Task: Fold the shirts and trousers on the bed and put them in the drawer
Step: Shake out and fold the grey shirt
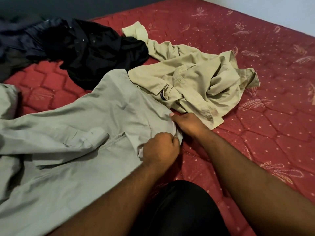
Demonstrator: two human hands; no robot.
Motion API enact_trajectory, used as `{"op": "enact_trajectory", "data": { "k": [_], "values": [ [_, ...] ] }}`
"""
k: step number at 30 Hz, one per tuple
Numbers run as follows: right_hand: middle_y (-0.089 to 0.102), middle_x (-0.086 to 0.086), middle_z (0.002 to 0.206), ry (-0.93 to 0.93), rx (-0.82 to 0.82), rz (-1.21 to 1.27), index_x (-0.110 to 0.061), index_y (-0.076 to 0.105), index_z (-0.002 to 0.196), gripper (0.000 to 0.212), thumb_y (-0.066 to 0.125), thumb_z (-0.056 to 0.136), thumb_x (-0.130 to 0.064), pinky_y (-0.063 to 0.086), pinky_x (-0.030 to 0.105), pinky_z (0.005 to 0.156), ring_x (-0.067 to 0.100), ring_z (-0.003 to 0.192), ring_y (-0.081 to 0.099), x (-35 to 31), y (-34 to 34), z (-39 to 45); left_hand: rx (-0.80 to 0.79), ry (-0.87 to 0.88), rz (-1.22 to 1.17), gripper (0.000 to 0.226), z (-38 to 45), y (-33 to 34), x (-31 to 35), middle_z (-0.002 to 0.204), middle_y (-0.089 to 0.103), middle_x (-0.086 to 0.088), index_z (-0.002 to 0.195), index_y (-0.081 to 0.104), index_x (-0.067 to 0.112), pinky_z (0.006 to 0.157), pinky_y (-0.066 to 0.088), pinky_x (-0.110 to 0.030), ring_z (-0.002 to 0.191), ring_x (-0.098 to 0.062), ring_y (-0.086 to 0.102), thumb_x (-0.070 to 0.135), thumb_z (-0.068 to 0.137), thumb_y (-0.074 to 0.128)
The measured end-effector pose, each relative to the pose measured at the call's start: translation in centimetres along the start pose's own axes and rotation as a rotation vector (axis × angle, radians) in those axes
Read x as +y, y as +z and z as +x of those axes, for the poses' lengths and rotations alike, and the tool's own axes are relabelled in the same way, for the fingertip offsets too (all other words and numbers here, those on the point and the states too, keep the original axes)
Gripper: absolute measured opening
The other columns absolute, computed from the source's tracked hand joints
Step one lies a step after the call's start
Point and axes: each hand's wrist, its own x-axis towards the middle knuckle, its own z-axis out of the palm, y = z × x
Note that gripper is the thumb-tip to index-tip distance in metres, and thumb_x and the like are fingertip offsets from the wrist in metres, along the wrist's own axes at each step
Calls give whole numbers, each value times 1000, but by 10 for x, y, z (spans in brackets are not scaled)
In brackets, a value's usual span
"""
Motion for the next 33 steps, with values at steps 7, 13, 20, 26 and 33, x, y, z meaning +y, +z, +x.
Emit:
{"op": "enact_trajectory", "data": {
  "k": [7,13,20,26,33],
  "values": [
    [71,12,86,107,110,-219,-1,72,86,19,75,72,-13,42,27,62,25,76,64,-6,-5,14,-298,351,521,53,-3,-20,1,113,60,-3,114,63,21,107,12,-60,111,-27,52,64,89,46],
    [68,12,95,141,151,-442,-9,64,92,25,72,77,-28,50,30,66,30,85,68,-5,-8,4,-314,397,845,40,21,-73,-15,116,63,2,118,59,29,106,16,-53,116,-24,51,42,82,71],
    [47,14,56,323,39,-73,-3,52,69,23,52,90,7,43,29,48,21,45,45,-14,-13,11,-231,479,650,22,71,-116,-1,87,47,8,85,50,30,100,28,-50,100,-18,52,28,81,72],
    [54,3,63,360,-25,250,-16,55,81,16,61,93,-23,42,16,36,9,35,47,-4,-23,10,95,370,425,74,108,-97,-20,132,43,-5,134,37,29,94,38,-53,116,-32,49,37,74,79],
    [69,-5,76,-216,72,390,-20,68,85,10,67,89,-10,53,22,60,9,68,61,39,-27,-30,299,655,125,24,52,-19,-61,73,64,-2,81,66,15,62,47,-36,70,-26,61,33,87,52]
  ]
}}
